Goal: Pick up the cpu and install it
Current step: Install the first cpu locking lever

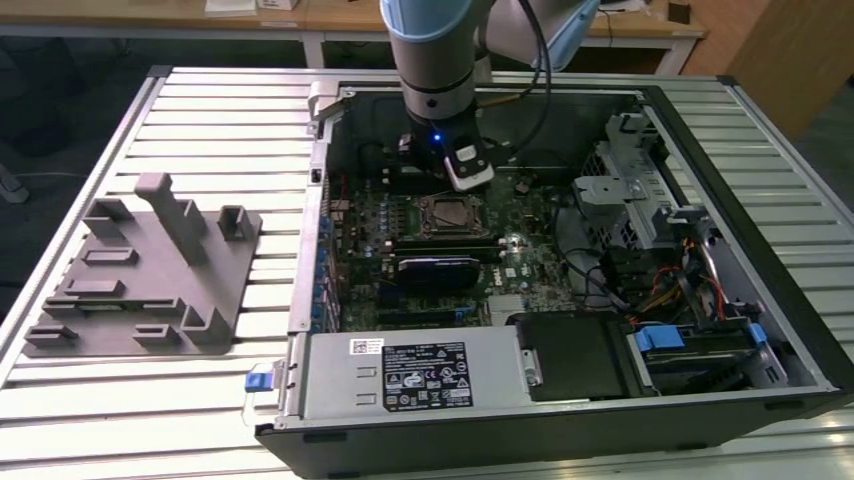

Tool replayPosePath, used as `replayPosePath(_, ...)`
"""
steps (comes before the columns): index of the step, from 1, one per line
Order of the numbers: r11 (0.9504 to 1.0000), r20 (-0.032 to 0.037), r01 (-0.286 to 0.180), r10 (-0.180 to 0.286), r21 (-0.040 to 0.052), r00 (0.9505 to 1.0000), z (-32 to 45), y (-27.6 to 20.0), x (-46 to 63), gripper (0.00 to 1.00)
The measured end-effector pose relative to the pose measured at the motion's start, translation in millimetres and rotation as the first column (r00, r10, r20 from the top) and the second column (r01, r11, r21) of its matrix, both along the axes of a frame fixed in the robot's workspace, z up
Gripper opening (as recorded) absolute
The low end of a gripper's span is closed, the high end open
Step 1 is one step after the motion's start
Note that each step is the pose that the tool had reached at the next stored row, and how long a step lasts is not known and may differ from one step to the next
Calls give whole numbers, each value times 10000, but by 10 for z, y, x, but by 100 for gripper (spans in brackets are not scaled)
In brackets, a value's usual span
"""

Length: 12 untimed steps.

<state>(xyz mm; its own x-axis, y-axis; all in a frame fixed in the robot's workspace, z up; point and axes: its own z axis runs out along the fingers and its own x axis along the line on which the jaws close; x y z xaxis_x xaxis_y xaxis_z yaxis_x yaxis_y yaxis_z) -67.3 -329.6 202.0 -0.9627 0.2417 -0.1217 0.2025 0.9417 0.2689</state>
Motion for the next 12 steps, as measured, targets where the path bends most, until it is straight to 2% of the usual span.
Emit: replayPosePath(12, 9999, 32, 122, -122, 24, 9999, -13, -5, 0, 11)
